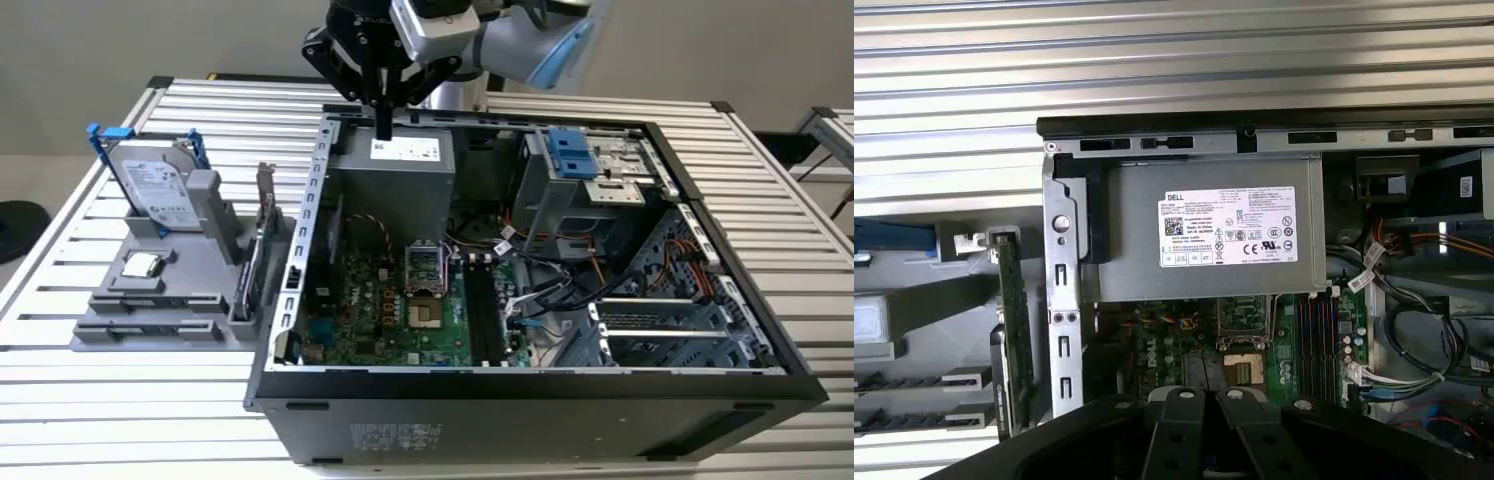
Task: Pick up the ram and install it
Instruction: 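Reach for the ram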
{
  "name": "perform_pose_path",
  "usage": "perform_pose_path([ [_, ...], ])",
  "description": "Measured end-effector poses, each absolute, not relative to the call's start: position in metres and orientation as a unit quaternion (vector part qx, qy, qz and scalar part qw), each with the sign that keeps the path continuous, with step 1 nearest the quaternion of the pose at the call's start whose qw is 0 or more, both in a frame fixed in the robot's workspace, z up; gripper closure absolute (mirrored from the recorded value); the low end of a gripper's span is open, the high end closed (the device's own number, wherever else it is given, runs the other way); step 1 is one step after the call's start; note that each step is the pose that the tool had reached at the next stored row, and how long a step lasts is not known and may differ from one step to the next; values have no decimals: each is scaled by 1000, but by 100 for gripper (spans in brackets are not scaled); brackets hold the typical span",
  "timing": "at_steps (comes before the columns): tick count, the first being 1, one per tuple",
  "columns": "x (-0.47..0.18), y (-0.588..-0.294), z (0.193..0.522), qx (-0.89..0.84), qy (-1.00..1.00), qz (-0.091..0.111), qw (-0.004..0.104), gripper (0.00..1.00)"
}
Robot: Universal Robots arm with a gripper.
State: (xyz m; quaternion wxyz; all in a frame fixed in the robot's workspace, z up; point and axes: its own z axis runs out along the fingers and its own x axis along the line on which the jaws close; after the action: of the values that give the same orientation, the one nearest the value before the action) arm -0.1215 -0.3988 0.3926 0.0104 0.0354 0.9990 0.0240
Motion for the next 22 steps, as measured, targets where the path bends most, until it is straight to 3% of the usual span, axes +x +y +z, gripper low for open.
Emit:
perform_pose_path([
  [22,-141,-399,392,35,999,24,10,100],
])
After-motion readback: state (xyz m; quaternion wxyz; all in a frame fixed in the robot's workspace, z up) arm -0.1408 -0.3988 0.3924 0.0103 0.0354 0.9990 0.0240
